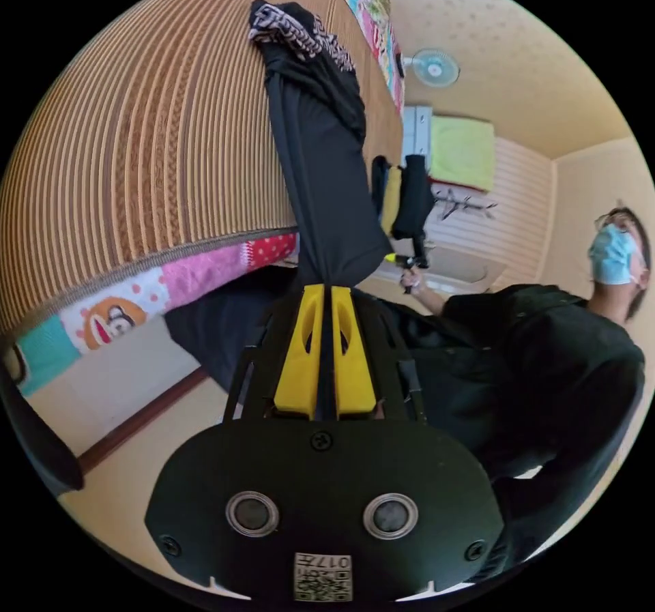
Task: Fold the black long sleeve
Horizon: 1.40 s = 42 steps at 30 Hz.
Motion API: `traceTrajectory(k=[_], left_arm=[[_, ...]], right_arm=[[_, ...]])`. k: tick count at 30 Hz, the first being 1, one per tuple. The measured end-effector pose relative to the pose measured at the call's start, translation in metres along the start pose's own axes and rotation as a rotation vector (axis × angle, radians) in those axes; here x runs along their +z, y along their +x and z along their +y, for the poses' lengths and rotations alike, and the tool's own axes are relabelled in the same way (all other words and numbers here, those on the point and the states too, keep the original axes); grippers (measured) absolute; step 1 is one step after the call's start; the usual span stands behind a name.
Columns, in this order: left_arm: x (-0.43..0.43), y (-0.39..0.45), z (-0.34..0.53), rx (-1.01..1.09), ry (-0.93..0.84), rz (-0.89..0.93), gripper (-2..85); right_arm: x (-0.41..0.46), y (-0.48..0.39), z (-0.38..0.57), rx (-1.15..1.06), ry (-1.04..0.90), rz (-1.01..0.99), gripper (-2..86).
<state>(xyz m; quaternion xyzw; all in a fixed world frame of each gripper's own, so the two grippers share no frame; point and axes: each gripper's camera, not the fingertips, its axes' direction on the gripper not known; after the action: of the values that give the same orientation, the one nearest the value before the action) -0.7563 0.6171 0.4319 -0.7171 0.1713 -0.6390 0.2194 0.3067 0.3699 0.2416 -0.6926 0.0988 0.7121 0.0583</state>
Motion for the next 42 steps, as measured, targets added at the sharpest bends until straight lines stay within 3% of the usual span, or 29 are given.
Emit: traceTrajectory(k=[2,6,8,12,15,17,22,24,26,29,32,37,39,42], left_arm=[[-0.008,-0.017,0.025,-0.069,0.071,0.178,0.1],[-0.019,-0.035,0.043,-0.119,0.299,0.498,0.2],[-0.03,-0.043,0.021,-0.101,0.464,0.655,0.2],[-0.043,-0.063,-0.053,-0.104,0.624,0.796,0.4],[-0.059,-0.078,-0.13,-0.105,0.727,0.878,0.6],[-0.075,-0.093,-0.188,-0.119,0.782,0.847,1.3],[-0.101,-0.102,-0.226,-0.118,0.981,0.733,6.1],[-0.103,-0.089,-0.222,-0.081,0.956,0.578,8.3],[-0.082,-0.07,-0.206,-0.158,0.856,0.212,11.1],[-0.029,-0.063,-0.183,-0.278,0.764,-0.051,15.5],[0.026,-0.065,-0.178,-0.29,0.703,-0.097,14.6],[0.07,-0.081,-0.194,-0.408,0.741,0.027,7.5],[0.073,-0.061,-0.206,-0.358,0.798,0.04,6.2],[0.086,0.027,-0.243,-0.096,0.812,-0.086,5.3]], right_arm=[[-0.004,0.007,0.019,0.022,0.054,-0.153,1.0],[-0.027,0.02,0.022,-0.009,0.388,-0.541,0.8],[-0.034,0.023,-0.007,-0.055,0.477,-0.617,0.8],[-0.038,0.021,-0.123,-0.151,0.573,-0.736,0.8],[-0.036,0.006,-0.22,-0.203,0.553,-0.693,0.8],[-0.034,0.001,-0.271,-0.18,0.553,-0.651,0.7],[-0.038,-0.028,-0.328,-0.113,0.661,-0.479,0.6],[-0.027,-0.058,-0.324,-0.176,0.615,-0.375,0.5],[-0.008,-0.08,-0.315,-0.223,0.54,-0.212,0.5],[0.036,-0.092,-0.296,-0.203,0.452,0.023,0.7],[0.068,-0.08,-0.28,-0.186,0.424,-0.006,0.7],[0.08,-0.045,-0.261,-0.089,0.466,-0.109,0.4],[0.072,-0.035,-0.254,-0.075,0.476,-0.118,0.4],[0.054,-0.026,-0.241,-0.056,0.512,-0.086,0.5]])
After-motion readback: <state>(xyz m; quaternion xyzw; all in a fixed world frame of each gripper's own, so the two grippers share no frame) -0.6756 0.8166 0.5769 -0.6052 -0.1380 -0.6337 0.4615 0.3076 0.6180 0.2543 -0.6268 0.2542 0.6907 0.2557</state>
